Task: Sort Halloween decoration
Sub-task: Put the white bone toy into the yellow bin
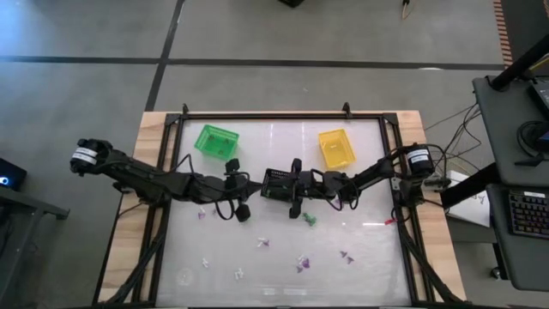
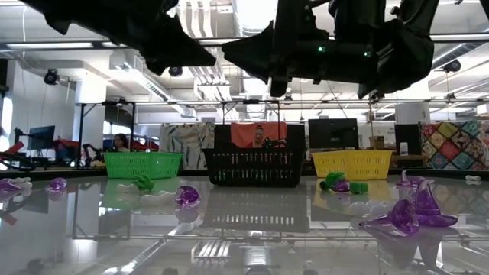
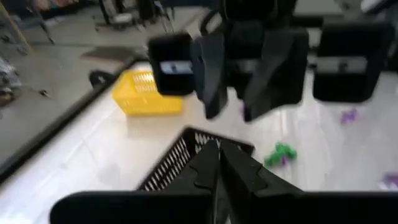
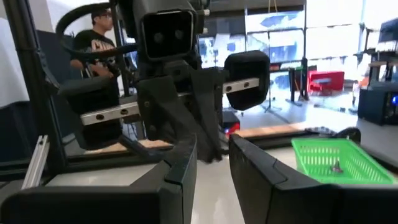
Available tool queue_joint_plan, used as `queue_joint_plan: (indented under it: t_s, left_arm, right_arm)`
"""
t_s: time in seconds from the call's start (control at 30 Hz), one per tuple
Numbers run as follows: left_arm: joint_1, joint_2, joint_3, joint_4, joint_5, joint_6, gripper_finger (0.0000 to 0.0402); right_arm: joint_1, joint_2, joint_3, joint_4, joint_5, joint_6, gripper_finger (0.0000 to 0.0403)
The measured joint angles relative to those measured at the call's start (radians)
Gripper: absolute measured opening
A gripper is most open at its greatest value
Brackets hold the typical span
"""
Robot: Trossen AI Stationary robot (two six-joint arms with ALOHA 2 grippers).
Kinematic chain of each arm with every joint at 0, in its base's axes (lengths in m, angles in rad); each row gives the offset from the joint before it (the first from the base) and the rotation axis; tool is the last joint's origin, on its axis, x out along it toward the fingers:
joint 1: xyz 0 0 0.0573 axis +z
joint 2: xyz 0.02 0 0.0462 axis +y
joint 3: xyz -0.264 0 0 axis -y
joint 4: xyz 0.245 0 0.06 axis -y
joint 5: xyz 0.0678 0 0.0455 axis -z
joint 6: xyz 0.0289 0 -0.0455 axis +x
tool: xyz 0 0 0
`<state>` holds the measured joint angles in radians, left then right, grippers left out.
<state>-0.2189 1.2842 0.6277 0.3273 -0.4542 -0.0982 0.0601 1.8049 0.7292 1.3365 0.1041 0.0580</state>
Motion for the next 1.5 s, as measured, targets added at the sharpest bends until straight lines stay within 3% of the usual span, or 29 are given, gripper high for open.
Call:
queue_joint_plan:
  t_s: [0.17, 0.57, 0.77, 0.9, 1.27, 1.5]
  left_arm:
    - [-0.006, -0.006, 0.000, -0.119, 0.029, -0.053, 0.0000]
    - [-0.018, 0.005, 0.000, -0.376, 0.384, -0.150, 0.0000]
    - [-0.045, 0.053, 0.000, -0.371, 0.387, -0.172, 0.0000]
    - [-0.066, 0.091, 0.000, -0.369, 0.385, -0.105, 0.0006]
    - [-0.099, 0.232, -0.002, -0.316, 0.309, -0.147, 0.0104]
    - [-0.099, 0.282, 0.032, -0.335, 0.306, -0.159, 0.0104]
  right_arm:
    - [0.000, -0.012, -0.001, -0.087, 0.000, 0.048, 0.0084]
    - [0.001, -0.144, -0.002, -0.379, 0.000, 0.076, 0.0084]
    - [0.001, -0.189, -0.002, -0.435, 0.000, 0.061, 0.0084]
    - [0.001, -0.207, -0.002, -0.470, 0.000, 0.060, 0.0084]
    - [0.010, -0.214, -0.002, -0.519, -0.009, 0.063, 0.0084]
    - [0.016, -0.214, -0.002, -0.521, -0.008, 0.062, 0.0084]
